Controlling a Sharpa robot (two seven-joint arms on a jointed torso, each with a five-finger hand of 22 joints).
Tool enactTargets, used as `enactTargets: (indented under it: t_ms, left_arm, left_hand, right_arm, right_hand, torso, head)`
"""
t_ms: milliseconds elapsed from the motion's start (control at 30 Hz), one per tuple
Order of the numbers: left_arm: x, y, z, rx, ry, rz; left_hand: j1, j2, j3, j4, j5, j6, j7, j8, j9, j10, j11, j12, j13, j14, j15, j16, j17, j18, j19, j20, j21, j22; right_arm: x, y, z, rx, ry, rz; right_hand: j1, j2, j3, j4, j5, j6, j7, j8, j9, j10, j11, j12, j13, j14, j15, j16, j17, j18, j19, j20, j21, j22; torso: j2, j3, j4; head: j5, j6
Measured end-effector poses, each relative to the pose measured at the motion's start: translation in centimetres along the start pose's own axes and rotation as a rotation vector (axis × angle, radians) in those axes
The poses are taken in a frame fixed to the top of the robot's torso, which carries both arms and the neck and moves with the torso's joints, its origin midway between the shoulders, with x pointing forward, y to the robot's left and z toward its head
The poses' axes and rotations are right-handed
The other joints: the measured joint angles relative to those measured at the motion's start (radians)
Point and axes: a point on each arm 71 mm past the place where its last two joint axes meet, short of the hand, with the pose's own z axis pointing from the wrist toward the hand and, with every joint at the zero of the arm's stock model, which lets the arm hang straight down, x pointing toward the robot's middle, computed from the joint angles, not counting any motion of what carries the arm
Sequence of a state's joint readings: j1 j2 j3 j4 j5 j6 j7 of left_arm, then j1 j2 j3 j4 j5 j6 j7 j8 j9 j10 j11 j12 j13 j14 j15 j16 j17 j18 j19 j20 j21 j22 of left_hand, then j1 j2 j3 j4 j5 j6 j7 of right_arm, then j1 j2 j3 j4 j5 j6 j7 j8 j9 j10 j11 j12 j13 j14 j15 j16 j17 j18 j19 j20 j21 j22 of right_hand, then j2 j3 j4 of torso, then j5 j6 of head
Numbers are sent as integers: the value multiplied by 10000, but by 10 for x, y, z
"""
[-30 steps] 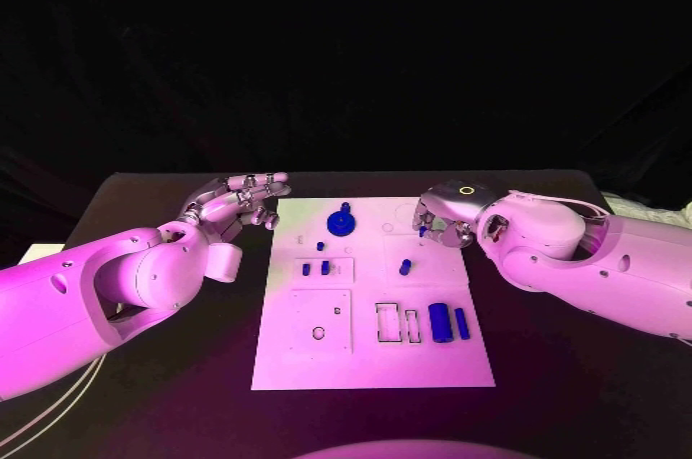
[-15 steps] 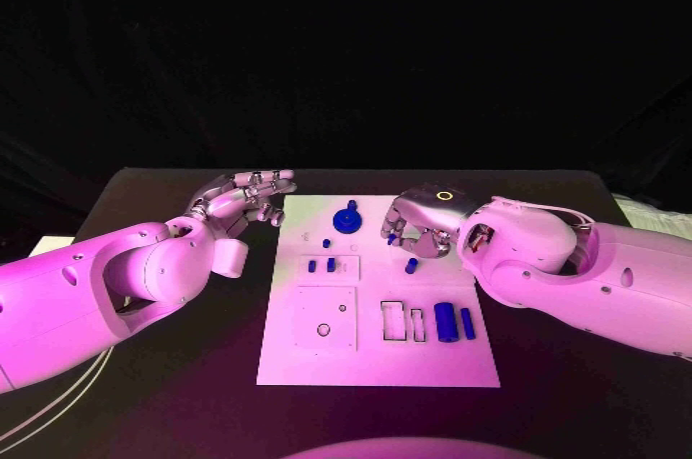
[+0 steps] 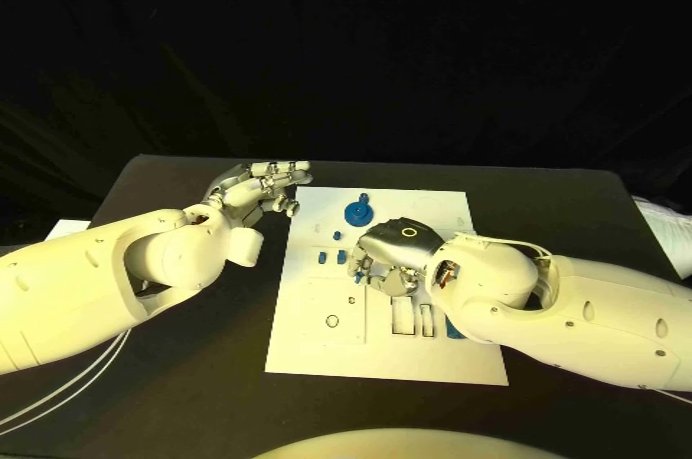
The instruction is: Assemble the parts on the task board
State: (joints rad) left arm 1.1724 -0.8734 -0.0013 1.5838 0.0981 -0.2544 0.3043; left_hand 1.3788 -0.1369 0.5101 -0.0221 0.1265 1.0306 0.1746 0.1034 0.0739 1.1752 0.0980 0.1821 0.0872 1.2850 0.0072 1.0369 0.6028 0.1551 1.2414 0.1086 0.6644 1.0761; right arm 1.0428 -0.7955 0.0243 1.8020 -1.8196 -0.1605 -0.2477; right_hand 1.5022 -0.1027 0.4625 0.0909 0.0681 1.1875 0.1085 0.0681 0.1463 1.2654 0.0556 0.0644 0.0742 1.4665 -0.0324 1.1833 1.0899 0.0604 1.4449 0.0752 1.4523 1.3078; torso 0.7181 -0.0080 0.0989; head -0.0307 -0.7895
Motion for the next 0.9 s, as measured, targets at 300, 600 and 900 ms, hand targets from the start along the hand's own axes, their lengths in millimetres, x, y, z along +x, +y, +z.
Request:
enactTargets:
  t_ms: [300,600,900]
  left_arm:
    - [0,0,0,-3,6,-1]
    - [0,0,0,-15,10,1]
    - [-1,0,-1,-54,-1,13]
  left_hand:
    - [0,0,0,0,0,0,0,0,0,0,0,0,-1,2,1,0,1,-1,0,0,1,1]
    - [0,0,0,0,0,0,0,0,-8,0,0,0,-1,3,2,0,1,-1,0,0,2,1]
    - [0,0,1,0,0,0,0,0,-8,-1,0,0,-2,5,4,0,2,-1,0,0,3,0]
  right_arm:
    - [12,6,5,-246,434,151]
    - [17,7,8,-286,665,150]
    - [17,8,9,-336,740,120]
  right_hand:
    - [1,-2,-1,-1,18,16,30,0,13,6,8,-16,-1,0,0,0,0,0,0,0,0,-1]
    - [2,-3,-2,-1,16,19,36,-3,9,15,18,-16,-10,0,0,0,0,0,-1,0,0,-2]
    - [-79,-26,-2,-1,15,18,37,-16,24,21,26,-16,-11,0,0,0,0,1,8,9,0,-3]
  torso:
    - [5,6,-5]
    - [10,21,-12]
    - [10,19,-6]
  head:
    - [54,-41]
    - [92,-81]
    - [109,-122]
